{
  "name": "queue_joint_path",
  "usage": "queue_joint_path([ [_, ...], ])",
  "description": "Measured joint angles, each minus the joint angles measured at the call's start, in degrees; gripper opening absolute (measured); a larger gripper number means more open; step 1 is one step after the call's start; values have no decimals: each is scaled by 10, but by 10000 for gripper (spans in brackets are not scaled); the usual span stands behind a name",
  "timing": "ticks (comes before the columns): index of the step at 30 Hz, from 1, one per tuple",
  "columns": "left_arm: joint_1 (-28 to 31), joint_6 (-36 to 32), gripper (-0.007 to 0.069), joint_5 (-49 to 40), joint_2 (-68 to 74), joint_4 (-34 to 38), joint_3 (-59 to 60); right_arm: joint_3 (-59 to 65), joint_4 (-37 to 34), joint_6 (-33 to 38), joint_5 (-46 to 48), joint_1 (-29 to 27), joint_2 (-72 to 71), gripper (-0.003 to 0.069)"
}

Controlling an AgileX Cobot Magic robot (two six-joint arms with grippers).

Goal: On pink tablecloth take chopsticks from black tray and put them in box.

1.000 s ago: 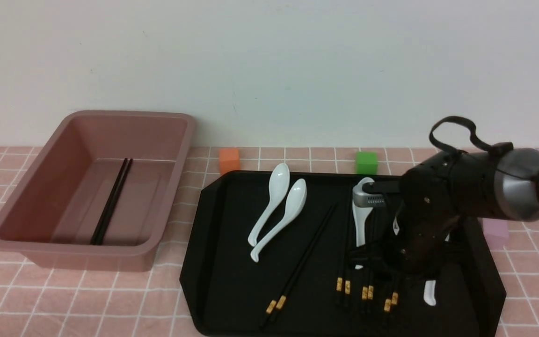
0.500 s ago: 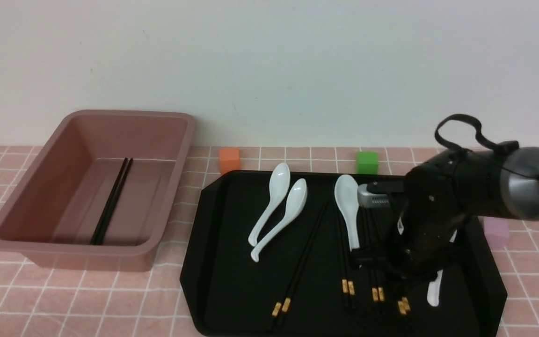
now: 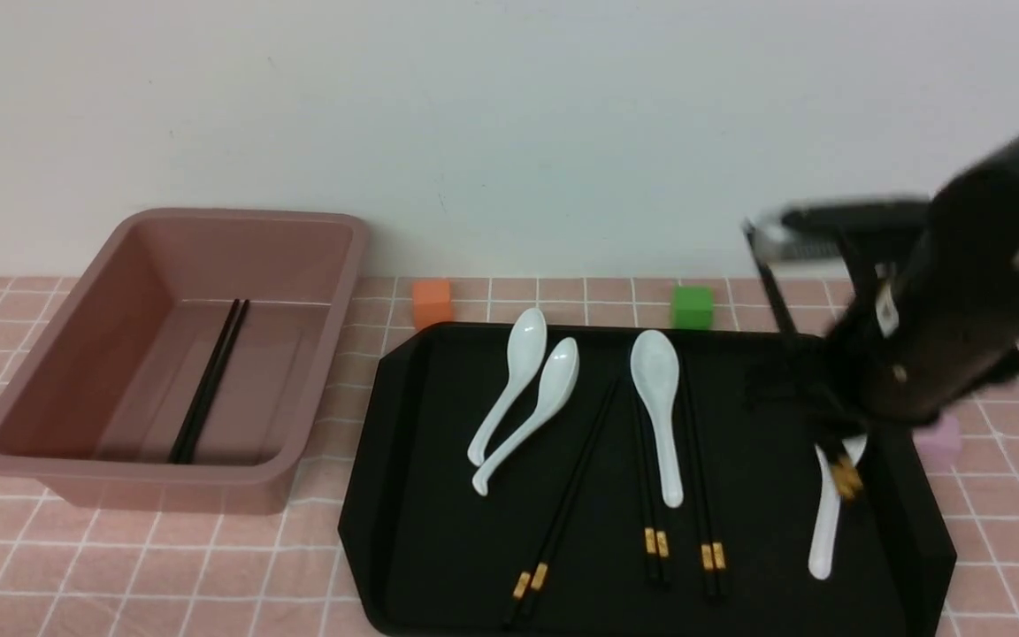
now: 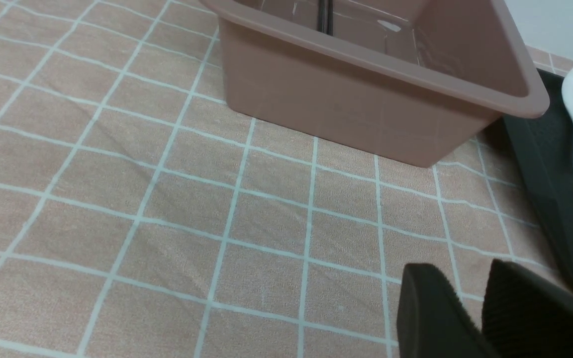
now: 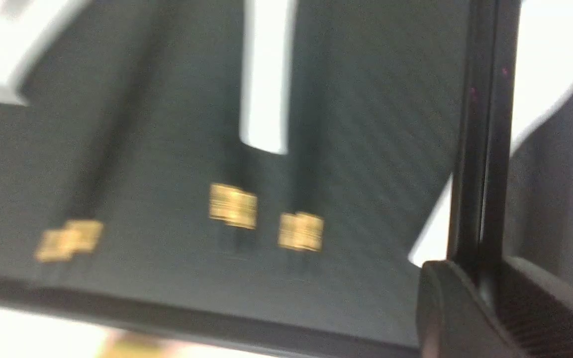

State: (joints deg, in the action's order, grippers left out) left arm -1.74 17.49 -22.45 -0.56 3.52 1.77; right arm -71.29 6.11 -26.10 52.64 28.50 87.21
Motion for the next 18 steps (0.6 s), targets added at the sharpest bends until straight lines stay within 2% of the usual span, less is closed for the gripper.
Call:
queue_joint_path([
  [8,0,0,186,0,0,0,0,-185,-61,60,-16,100,83,136],
  [10,0,0,188,0,0,0,0,-282,-85,87,-15,134,154,136],
  [14,0,0,192,0,0,0,0,-401,-113,113,-6,167,248,136],
  [18,0,0,199,0,0,0,0,-585,-131,124,25,198,389,136],
])
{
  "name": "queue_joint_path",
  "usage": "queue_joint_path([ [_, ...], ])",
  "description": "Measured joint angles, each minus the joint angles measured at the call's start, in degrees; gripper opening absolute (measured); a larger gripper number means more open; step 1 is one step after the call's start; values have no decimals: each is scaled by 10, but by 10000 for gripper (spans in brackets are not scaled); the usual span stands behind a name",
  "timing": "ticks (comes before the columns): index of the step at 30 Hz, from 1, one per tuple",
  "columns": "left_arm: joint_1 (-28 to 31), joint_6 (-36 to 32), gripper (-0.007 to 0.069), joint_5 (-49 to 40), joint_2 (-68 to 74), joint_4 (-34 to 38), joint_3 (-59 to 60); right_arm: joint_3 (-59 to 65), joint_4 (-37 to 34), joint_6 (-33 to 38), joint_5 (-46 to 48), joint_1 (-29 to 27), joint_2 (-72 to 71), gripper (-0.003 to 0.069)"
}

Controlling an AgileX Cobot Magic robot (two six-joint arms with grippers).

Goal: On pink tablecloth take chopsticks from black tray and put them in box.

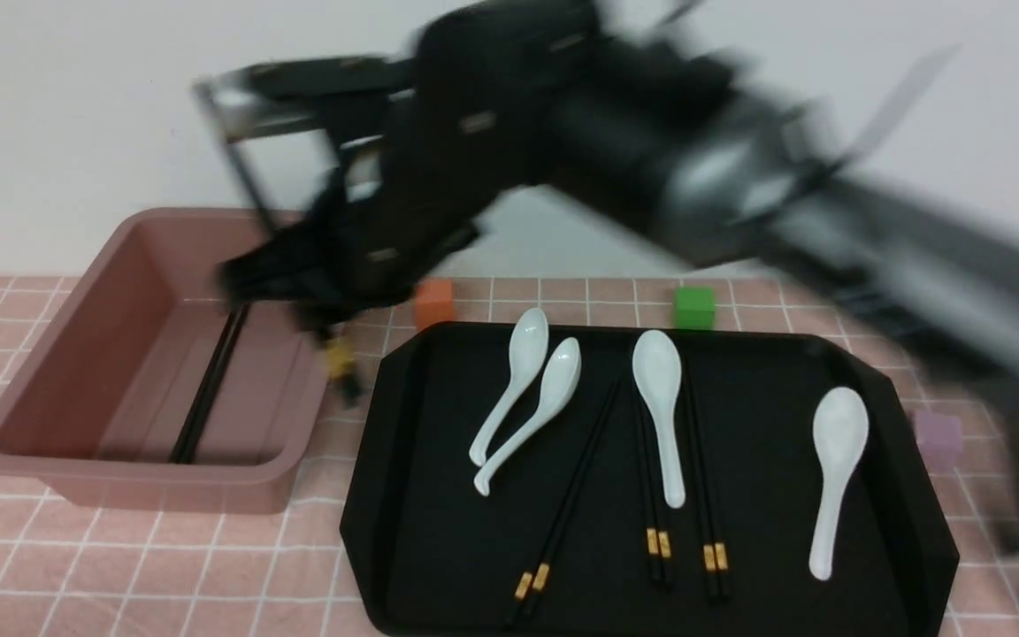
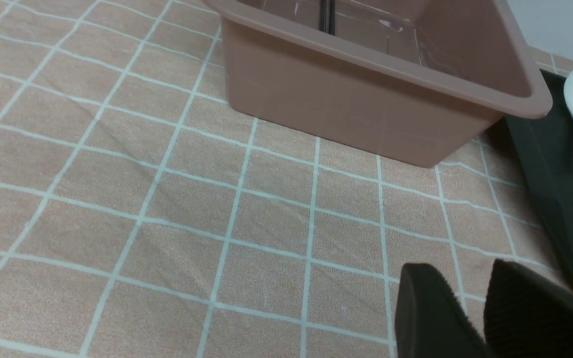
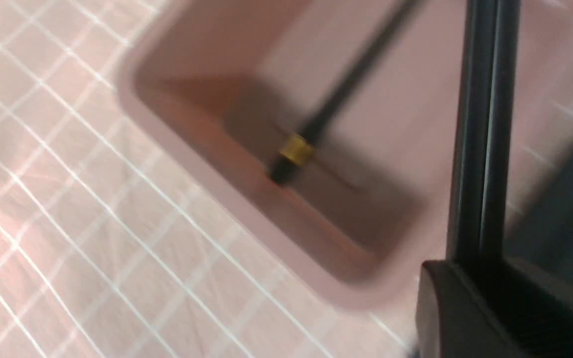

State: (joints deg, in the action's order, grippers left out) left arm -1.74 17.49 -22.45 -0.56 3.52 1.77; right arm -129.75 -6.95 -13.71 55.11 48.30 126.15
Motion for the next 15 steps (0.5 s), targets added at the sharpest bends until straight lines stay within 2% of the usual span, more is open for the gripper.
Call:
queue_joint_path([
  [7,0,0,200,0,0,0,0,-173,-1,11,6,6,137,136],
  [15,0,0,208,0,0,0,0,-208,6,12,-66,4,199,136],
])
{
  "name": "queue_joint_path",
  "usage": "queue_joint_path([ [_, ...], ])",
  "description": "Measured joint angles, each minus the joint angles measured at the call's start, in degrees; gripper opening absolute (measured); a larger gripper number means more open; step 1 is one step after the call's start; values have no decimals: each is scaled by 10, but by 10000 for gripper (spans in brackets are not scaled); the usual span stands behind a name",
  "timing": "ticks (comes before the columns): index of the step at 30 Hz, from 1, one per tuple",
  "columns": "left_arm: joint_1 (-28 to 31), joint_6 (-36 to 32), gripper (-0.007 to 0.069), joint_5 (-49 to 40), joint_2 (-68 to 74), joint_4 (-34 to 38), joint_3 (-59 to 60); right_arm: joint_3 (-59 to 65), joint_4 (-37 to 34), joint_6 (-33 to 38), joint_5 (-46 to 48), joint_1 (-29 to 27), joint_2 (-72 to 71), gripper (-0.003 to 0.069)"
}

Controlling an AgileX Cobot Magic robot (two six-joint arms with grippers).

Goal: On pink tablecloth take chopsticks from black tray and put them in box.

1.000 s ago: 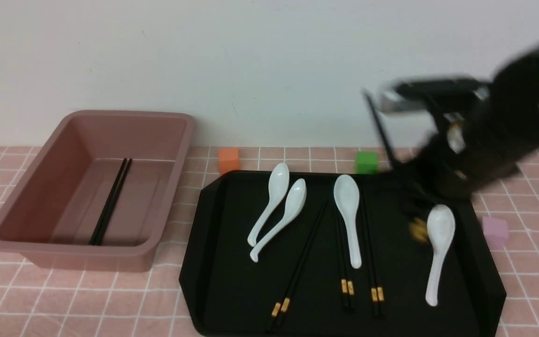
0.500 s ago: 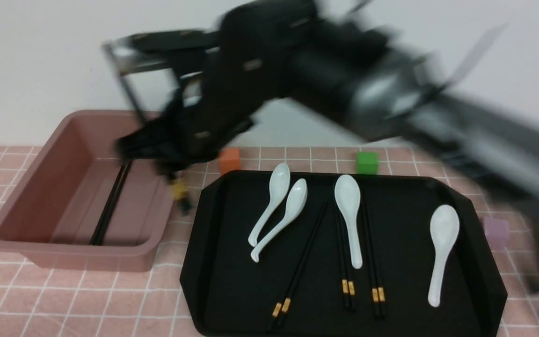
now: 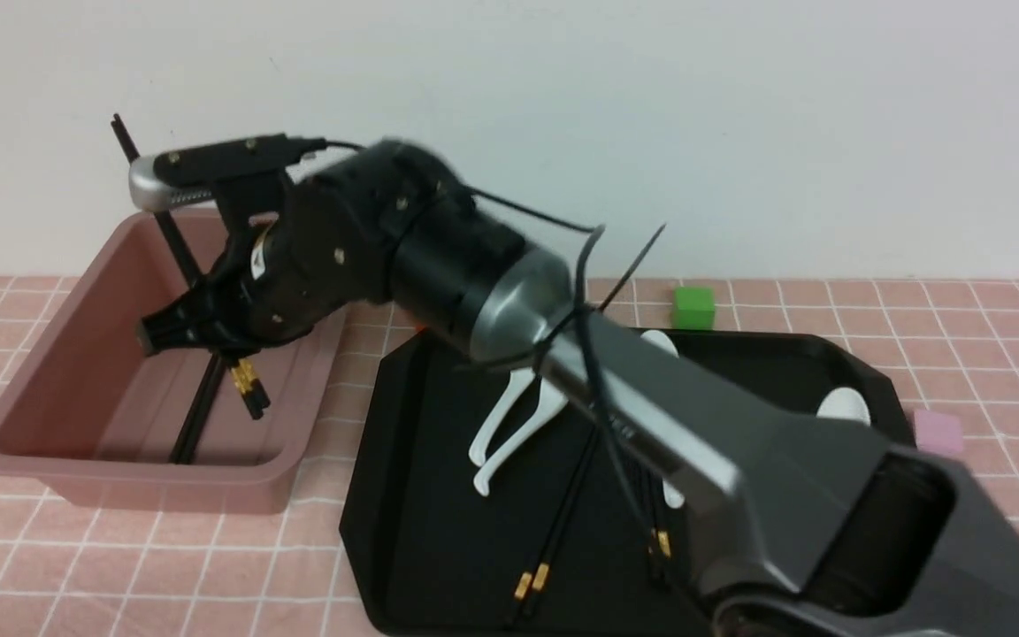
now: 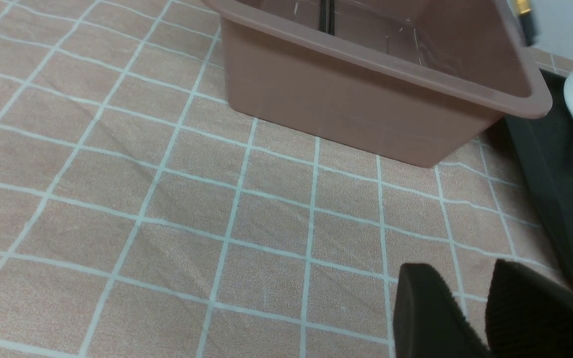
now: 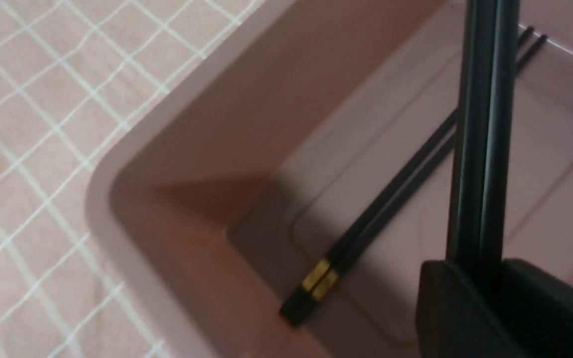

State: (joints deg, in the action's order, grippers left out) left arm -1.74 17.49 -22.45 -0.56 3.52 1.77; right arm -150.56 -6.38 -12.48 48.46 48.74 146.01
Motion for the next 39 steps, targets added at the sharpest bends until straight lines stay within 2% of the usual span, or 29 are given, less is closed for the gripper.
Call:
queue_joint_path([
  [3,0,0,212,0,0,0,0,-1,18,0,-20,0,15,146],
  [5,0,0,216,0,0,0,0,-1,35,0,-30,0,23,200],
  [10,0,0,218,0,0,0,0,-3,48,0,-17,0,11,398],
  [12,0,0,219,0,0,0,0,-11,51,0,6,0,-5,449],
  [15,0,0,222,0,0,0,0,-25,54,1,54,0,-35,465],
  [19,0,0,229,0,0,0,0,-52,55,27,183,0,-121,416],
  [21,0,0,229,0,0,0,0,-56,55,48,222,0,-167,358],
  [23,0,0,233,0,0,0,0,-52,59,69,234,0,-204,288],
  [27,0,0,237,0,0,0,0,29,84,89,240,0,-329,83],
  [30,0,0,238,0,0,0,0,120,103,90,241,0,-414,-6],
  [31,0,0,238,0,0,0,0,136,107,90,242,0,-427,-9],
  [34,0,0,238,0,0,0,0,299,133,84,242,0,-538,-14],
  [39,0,0,238,0,0,0,0,510,144,38,242,0,-658,-14],
])
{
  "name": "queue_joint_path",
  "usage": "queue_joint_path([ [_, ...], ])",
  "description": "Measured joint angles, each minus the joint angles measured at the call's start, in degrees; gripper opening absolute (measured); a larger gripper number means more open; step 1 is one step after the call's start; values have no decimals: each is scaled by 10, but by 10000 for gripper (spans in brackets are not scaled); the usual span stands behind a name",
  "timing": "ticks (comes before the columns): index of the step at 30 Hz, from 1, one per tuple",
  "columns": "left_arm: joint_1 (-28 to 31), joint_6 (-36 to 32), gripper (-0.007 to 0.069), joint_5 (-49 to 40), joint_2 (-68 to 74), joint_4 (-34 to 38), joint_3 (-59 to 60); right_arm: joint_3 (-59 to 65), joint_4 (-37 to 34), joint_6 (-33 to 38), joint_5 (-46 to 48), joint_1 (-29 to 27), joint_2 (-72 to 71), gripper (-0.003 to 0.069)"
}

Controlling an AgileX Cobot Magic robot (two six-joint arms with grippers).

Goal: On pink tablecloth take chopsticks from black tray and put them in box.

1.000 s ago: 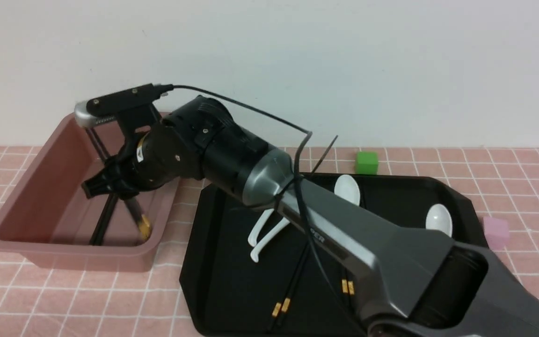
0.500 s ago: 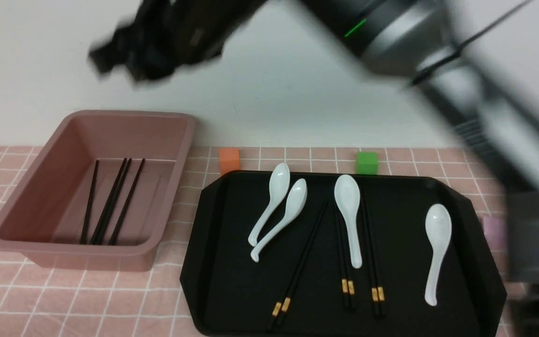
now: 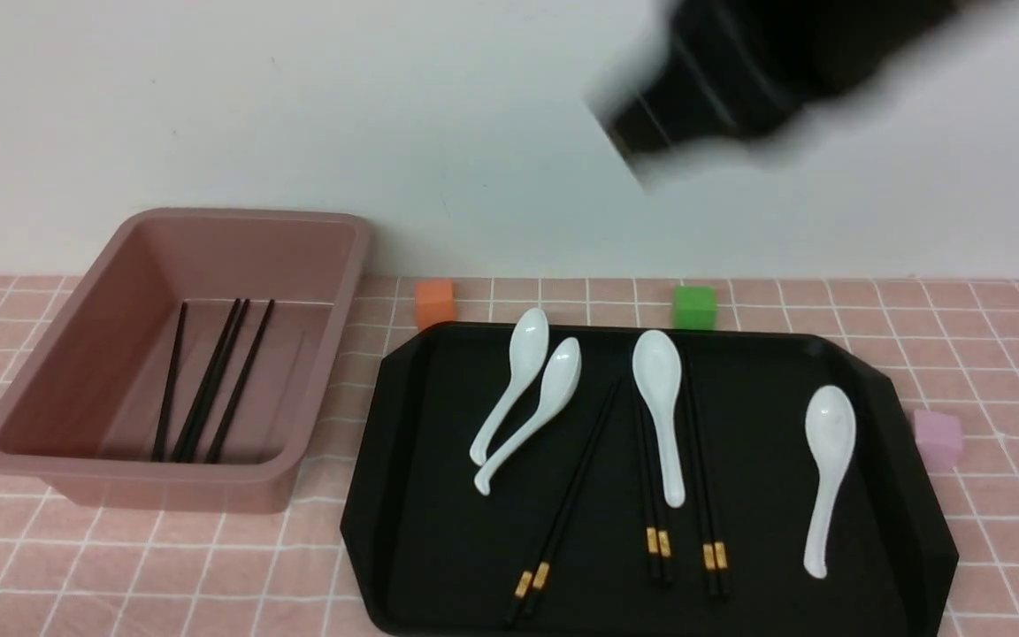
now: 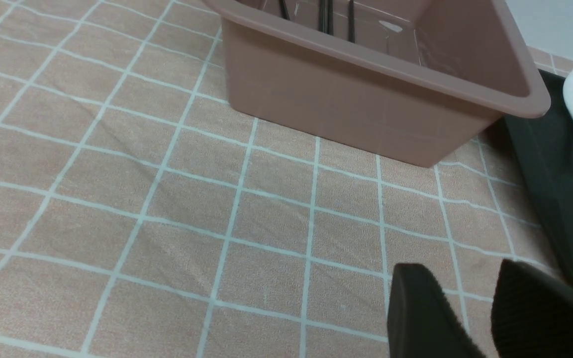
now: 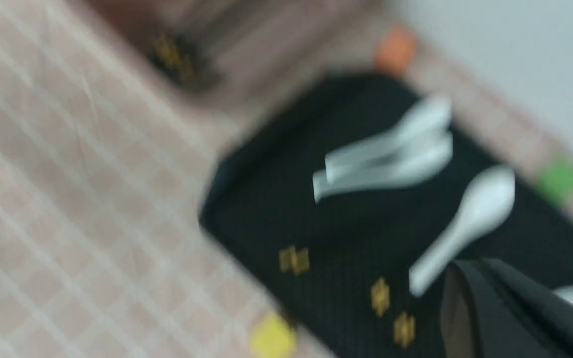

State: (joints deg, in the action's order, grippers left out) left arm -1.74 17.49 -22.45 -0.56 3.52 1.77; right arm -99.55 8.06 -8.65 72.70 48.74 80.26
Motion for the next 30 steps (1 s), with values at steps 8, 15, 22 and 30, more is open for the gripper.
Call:
queue_joint_path([
  [8,0,0,238,0,0,0,0,175,5,-14,0,0,-126,-10],
  [15,0,0,238,0,0,0,0,189,5,-14,0,0,-159,-7],
  [22,0,0,238,0,0,0,0,190,32,-14,-1,-11,-169,-6],
  [30,0,0,238,0,0,0,0,419,-9,-13,-185,-174,-301,-3],
])
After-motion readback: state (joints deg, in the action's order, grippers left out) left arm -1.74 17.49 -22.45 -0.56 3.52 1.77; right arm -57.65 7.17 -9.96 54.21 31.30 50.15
